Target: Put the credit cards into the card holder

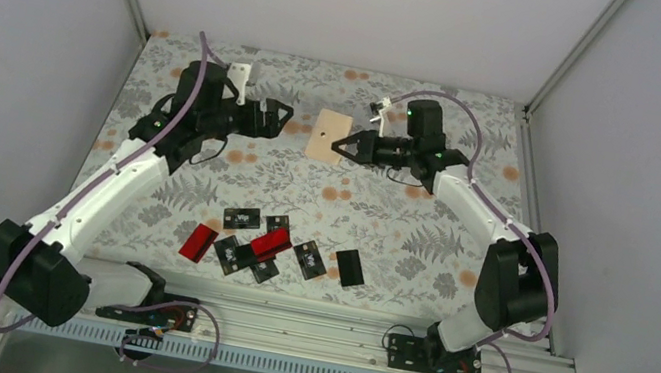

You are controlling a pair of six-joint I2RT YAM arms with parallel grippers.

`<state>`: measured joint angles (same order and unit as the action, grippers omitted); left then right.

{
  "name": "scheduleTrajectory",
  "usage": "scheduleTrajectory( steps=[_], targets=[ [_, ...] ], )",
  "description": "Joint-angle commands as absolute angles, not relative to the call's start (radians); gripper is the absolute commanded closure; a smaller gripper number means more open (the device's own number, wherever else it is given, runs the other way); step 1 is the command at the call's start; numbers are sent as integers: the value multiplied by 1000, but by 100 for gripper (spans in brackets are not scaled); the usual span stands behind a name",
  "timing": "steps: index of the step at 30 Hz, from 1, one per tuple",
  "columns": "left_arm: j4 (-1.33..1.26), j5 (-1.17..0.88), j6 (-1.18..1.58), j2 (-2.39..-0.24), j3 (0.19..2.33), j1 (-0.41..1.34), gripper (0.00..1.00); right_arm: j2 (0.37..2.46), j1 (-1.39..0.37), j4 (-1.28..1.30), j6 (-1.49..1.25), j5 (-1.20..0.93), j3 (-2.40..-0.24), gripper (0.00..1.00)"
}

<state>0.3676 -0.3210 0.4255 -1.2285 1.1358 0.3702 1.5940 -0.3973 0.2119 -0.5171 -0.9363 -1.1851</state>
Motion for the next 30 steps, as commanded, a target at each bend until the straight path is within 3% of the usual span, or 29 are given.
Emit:
scheduleTrajectory(
  steps=[1, 5, 9, 14, 20, 27, 30],
  targets=[
    [457, -84, 370, -1223, 1147, 361, 0, 1575, -417, 317, -459, -832, -1236, 96],
    [522, -202, 338, -1305, 1171, 372, 0, 1592, -427, 404, -439, -744, -1263, 96],
    [517, -192, 328, -1329, 1149, 435, 2, 1636, -442, 506, -434, -682, -1301, 96],
    [534, -215, 325, -1419, 1173, 507, 18, 1702, -461, 579, -453, -674, -1321, 96],
    [520, -182, 305, -1524, 1233, 640, 29, 1733, -487, 600, -457, -703, -1315, 96],
    [571, -60, 284, -1639, 1302, 699, 54, 1735, -496, 614, -454, -747, -1297, 96],
    [571, -24, 285, -1642, 1296, 704, 55, 1729, -497, 610, -455, -769, -1282, 96]
  ],
)
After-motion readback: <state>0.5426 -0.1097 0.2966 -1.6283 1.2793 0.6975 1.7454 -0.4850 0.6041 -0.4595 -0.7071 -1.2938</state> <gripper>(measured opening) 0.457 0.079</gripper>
